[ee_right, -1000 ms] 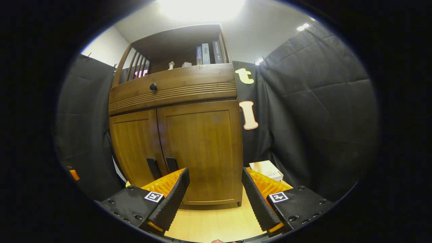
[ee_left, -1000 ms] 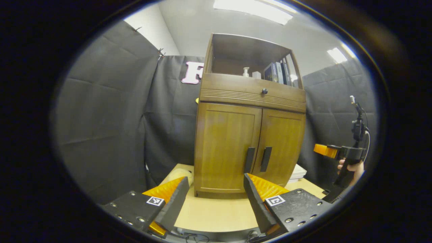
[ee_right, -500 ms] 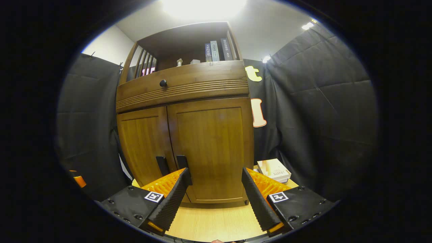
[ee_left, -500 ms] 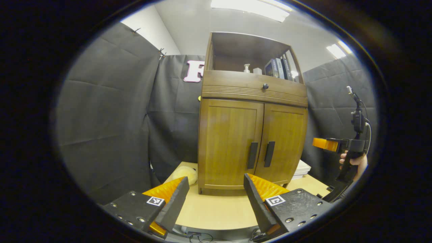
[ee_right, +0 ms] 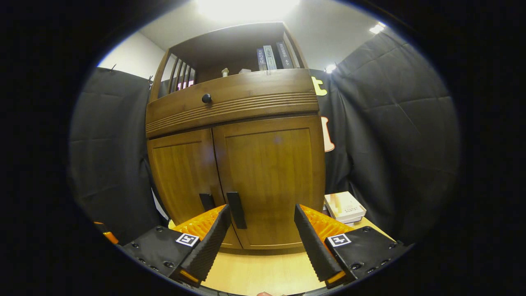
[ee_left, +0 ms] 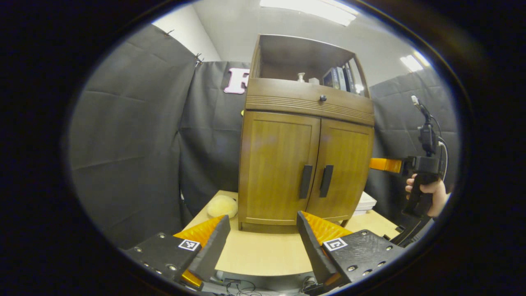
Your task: Open the right door of the double-door shoe cabinet with the right hand, and open the left door with the left hand.
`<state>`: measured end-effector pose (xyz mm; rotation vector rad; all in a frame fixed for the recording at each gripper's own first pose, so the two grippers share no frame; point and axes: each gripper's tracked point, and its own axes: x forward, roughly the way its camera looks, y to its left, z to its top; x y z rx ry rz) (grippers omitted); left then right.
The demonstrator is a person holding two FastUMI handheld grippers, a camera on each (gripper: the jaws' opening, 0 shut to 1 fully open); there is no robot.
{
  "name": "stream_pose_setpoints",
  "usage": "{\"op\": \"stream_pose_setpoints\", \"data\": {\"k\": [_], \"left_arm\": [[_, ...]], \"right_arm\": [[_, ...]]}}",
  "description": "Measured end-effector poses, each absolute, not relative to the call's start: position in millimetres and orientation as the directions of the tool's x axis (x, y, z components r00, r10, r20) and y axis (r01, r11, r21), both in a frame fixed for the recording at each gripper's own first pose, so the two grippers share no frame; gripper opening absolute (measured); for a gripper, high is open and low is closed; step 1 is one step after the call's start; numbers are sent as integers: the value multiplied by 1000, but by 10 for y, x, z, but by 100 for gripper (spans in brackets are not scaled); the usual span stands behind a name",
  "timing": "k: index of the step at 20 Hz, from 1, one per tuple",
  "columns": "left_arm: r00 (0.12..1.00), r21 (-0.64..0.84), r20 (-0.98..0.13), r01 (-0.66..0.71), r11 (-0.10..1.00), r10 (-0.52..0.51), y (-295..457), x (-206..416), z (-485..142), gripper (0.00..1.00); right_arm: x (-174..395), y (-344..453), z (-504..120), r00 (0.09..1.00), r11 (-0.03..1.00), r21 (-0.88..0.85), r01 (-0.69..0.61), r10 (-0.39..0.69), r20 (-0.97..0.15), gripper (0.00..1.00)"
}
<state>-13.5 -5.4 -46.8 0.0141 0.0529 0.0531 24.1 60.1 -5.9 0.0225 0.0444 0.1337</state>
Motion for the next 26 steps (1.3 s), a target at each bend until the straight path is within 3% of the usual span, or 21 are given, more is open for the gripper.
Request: {"op": "stream_pose_setpoints", "data": {"k": [4,7,8,19,20,26], "left_arm": [[995,-4,-77,-67,998,67,-35,-185,-575,91],[991,26,-81,-102,994,104,68,-200,-600,95],[990,43,-79,-111,993,114,100,-192,-593,90],[974,-3,-146,-177,984,174,106,-221,-951,91],[971,-6,-154,-186,983,183,135,-237,-975,91],[961,-1,-135,-245,970,242,249,-258,-915,91]], "right_arm": [[452,777,-5,986,985,58,-164,166,-33,98],[623,856,21,986,985,62,-164,166,-25,98],[697,878,11,987,986,58,-157,159,-25,98],[1218,1372,-267,975,979,59,-195,199,-93,98],[1277,1400,-306,976,980,46,-195,198,-95,92],[1513,1491,-457,974,980,12,-197,197,-111,92]]}}
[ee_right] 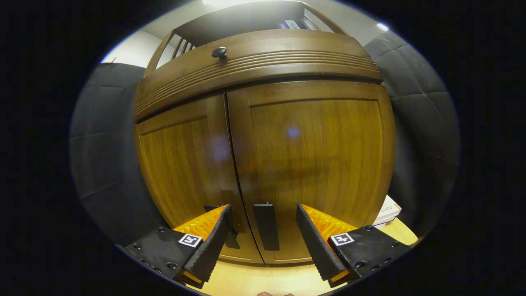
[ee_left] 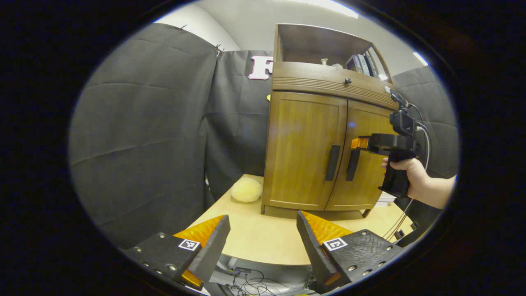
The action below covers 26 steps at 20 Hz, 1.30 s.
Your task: Open the right door of the double-door shoe cabinet with the right hand, and open the left door with the left hand.
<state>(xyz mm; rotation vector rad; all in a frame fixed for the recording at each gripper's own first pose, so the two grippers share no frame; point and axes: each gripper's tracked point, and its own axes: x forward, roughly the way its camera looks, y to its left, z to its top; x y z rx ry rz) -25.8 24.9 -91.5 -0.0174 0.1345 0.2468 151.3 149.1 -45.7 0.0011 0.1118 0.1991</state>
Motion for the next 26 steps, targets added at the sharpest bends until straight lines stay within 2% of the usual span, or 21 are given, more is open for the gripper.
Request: {"op": "stream_pose_setpoints", "data": {"k": [3,5,7,8,13,16,19,22,24,25,26], "left_arm": [[957,-33,-133,-263,964,257,221,-231,-935,91],[951,-25,-143,-280,960,273,242,-223,-946,91],[945,2,-146,-297,955,294,261,-203,-925,91],[943,12,-147,-301,953,300,260,-196,-915,91],[942,47,-158,-292,955,295,298,-179,-930,90],[939,103,-154,-294,950,308,296,-158,-916,91],[939,134,-145,-293,947,311,293,-160,-933,91],[943,114,-146,-283,952,298,269,-167,-905,91],[945,103,-151,-278,955,291,240,-147,-918,91],[945,104,-152,-277,955,290,227,-119,-934,91],[945,105,-154,-275,956,289,204,-99,-930,91]], "right_arm": [[1609,1551,-586,970,978,-21,-209,205,-130,92],[1690,1542,-671,969,978,-32,-208,202,-145,100],[1767,1531,-787,965,978,-24,-208,202,-167,98],[1795,1533,-808,964,978,-24,-207,200,-173,93],[1908,1543,-891,964,976,-53,-212,199,-178,92],[1951,1578,-939,961,975,-51,-217,204,-188,61],[1932,1637,-916,952,967,-17,-252,245,-185,55],[1963,1575,-929,954,972,-11,-236,230,-192,53],[2001,1577,-954,954,970,-26,-243,234,-188,31],[1988,1576,-953,953,967,-36,-252,241,-184,34],[1992,1577,-941,954,967,-41,-252,240,-181,31]]}}
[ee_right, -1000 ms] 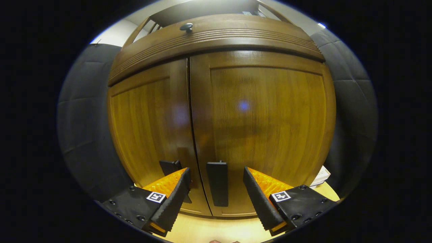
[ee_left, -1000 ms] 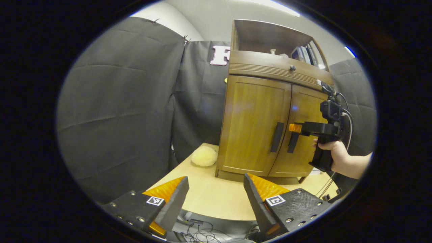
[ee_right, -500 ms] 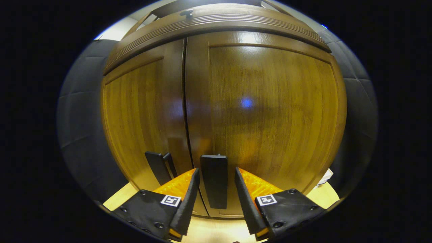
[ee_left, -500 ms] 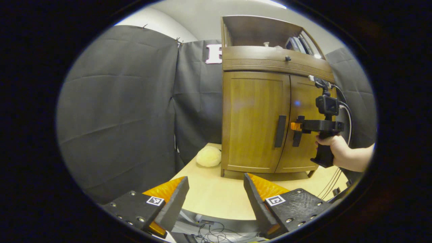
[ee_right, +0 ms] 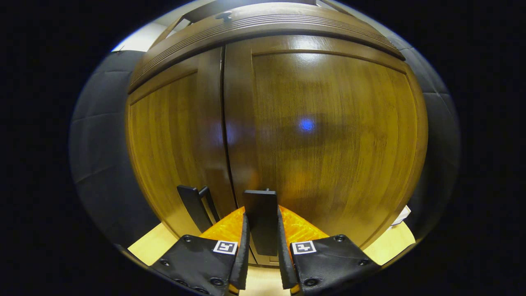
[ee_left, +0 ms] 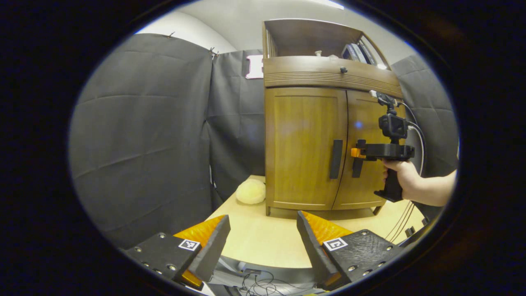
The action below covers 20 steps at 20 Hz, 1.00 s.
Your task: Open the right door of the double-door shoe cabinet with the right hand, and open the left door with the left hand.
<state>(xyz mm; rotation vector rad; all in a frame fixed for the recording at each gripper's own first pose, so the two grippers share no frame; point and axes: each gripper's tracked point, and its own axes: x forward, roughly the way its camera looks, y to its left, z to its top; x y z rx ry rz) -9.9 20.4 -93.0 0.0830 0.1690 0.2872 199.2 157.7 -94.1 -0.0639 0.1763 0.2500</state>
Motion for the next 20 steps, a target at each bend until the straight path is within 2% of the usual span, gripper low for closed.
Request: {"op": "stream_pose_setpoints", "data": {"k": [1,2,3,5,9,16,17,20], "left_arm": [[946,106,-152,-272,956,286,186,-104,-944,91],[947,103,-146,-271,957,284,184,-103,-935,91],[949,94,-145,-268,959,279,181,-116,-933,91],[953,61,-144,-260,964,266,157,-108,-938,91],[957,1,-140,-255,967,253,161,-90,-935,91],[970,13,-122,-210,978,210,73,-147,-900,91],[972,8,-118,-202,979,202,51,-172,-905,91],[980,-6,-95,-177,984,176,2,-258,-866,91]], "right_arm": [[1972,1568,-926,953,966,-44,-254,242,-185,34],[1977,1578,-939,951,963,-51,-263,250,-181,24],[2017,1594,-970,948,959,-55,-277,263,-180,25],[1988,1603,-956,938,950,-69,-305,288,-192,9],[1942,1593,-938,929,941,-91,-326,302,-213,8],[1972,1592,-954,924,941,-78,-329,303,-234,8],[1964,1588,-947,923,941,-83,-328,301,-238,11],[1974,1585,-961,923,942,-89,-325,295,-248,11]]}}
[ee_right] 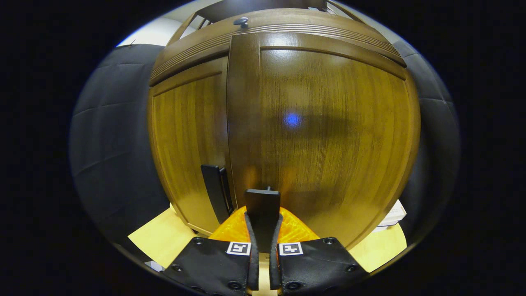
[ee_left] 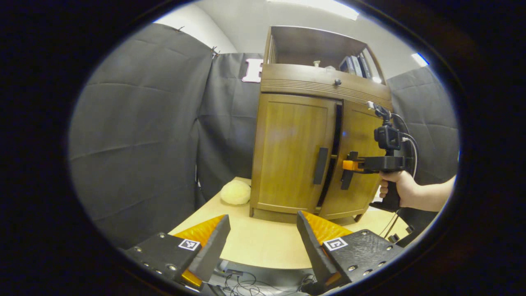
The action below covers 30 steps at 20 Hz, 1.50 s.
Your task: Open the right door of the double-door shoe cabinet with the right hand, and open the left door with the left hand.
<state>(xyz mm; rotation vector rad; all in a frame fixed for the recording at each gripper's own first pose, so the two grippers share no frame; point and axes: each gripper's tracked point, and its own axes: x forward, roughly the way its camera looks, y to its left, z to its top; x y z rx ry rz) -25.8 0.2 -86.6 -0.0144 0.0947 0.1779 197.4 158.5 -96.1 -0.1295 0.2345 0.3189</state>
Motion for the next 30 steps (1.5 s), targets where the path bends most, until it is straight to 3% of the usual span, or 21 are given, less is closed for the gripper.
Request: {"op": "stream_pose_setpoints", "data": {"k": [6,8,12,13,17,22,23,24,25,30], "left_arm": [[992,28,-117,-36,999,39,-151,-295,-918,91],[992,36,-123,11,999,-7,-239,-332,-897,91],[991,-56,-117,55,997,-61,-481,-371,-889,91],[992,-81,-111,48,996,-57,-517,-329,-848,91],[995,-134,-102,-6,991,-8,-650,-187,-744,91],[993,-58,-120,-20,998,13,-1047,-286,-593,91],[993,-43,-118,-24,999,19,-1120,-277,-566,90],[993,-36,-116,-32,999,28,-1180,-271,-550,91],[992,-37,-117,-39,999,35,-1246,-258,-564,91],[990,-32,-112,-94,995,90,-1260,-245,-535,90]], "right_arm": [[1955,1555,-987,916,944,-124,-305,256,-308,8],[1957,1543,-991,919,946,-128,-297,247,-308,12],[1966,1557,-983,921,943,-131,-306,258,-293,12],[1968,1561,-974,920,942,-130,-311,264,-289,8],[1960,1595,-967,911,931,-116,-346,303,-281,12],[1972,1644,-974,894,911,-101,-399,362,-265,8],[1977,1666,-969,886,904,-96,-416,380,-266,14],[1969,1674,-977,877,897,-91,-433,397,-270,8],[1965,1688,-976,868,889,-86,-450,413,-274,11],[1968,1703,-934,853,872,-73,-484,452,-259,8]]}}
